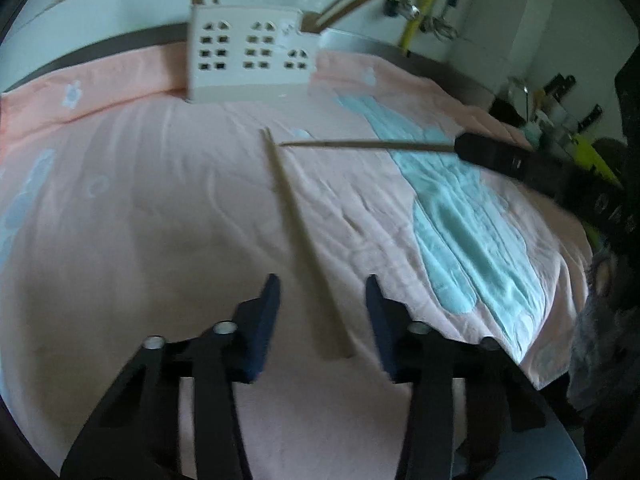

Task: Organize utensils
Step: 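Close the right tool on one chopstick while the left tool grasps the other, then lift both held chopsticks and lower them into the white holder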

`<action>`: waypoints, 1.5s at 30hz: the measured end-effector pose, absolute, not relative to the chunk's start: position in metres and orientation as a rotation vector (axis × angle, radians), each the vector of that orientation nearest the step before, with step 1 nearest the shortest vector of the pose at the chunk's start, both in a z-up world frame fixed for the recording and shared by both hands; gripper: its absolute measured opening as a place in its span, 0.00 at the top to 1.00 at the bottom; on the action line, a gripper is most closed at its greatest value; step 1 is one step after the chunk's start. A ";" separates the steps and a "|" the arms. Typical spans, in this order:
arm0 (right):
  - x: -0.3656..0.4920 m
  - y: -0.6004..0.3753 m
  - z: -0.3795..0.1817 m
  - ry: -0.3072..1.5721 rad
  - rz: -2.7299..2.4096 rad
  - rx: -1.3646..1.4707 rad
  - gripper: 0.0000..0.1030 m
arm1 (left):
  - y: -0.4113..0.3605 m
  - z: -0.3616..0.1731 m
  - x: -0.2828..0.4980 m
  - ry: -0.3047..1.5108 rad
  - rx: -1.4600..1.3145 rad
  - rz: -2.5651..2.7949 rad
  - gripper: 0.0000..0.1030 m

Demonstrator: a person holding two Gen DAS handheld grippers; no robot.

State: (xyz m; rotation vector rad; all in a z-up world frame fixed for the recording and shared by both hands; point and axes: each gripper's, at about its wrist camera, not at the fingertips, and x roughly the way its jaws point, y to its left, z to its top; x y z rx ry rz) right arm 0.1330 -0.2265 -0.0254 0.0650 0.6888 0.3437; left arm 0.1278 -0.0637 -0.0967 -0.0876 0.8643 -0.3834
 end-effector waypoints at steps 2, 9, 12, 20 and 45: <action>0.134 -0.229 -0.025 0.686 0.344 0.071 0.93 | -0.068 -0.102 0.131 0.880 -0.092 -0.388 0.74; 0.134 -0.232 -0.022 0.674 0.346 0.074 0.93 | -0.075 -0.111 0.144 0.907 -0.088 -0.364 0.80; 0.134 -0.232 -0.022 0.674 0.347 0.074 0.93 | -0.078 -0.111 0.145 0.907 -0.069 -0.343 0.88; 0.136 -0.233 -0.018 0.670 0.346 0.070 0.93 | -0.062 -0.100 0.146 0.888 -0.103 -0.319 0.93; 0.201 -0.236 0.043 0.651 0.406 0.036 0.93 | -0.026 0.019 0.193 0.618 -0.082 -0.386 0.94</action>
